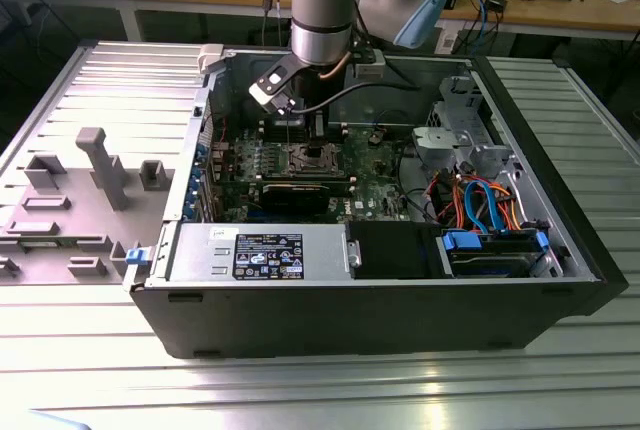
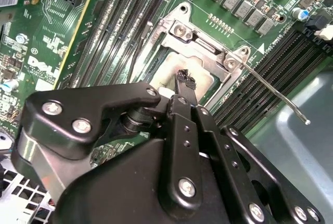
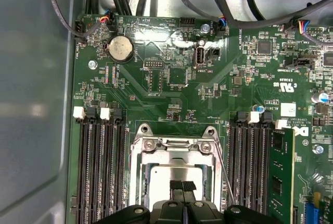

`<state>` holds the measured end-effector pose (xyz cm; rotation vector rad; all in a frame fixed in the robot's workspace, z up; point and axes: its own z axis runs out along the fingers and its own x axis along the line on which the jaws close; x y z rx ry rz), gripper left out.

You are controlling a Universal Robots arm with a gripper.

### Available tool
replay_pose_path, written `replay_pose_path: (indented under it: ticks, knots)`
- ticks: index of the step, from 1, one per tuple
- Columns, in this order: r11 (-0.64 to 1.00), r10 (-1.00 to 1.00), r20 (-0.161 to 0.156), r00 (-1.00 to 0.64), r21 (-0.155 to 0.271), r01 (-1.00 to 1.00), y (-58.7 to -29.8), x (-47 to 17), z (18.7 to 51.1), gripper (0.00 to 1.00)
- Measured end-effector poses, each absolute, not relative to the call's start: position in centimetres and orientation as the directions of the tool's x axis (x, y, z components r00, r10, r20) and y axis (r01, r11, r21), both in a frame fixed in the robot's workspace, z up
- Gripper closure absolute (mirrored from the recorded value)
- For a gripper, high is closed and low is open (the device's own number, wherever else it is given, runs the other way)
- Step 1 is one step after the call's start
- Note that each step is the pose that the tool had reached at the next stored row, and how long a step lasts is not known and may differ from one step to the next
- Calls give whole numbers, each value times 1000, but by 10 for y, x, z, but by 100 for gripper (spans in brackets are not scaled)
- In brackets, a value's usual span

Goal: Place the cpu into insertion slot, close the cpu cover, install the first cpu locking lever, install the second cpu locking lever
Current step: 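Install the first cpu locking lever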

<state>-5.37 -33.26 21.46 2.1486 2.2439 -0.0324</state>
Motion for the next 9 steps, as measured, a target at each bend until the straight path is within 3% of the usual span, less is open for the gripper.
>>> replay_pose_path:
  ticks: [9]
  knots:
    - [44,998,-42,-43,11,999,-333,-54,228,89]
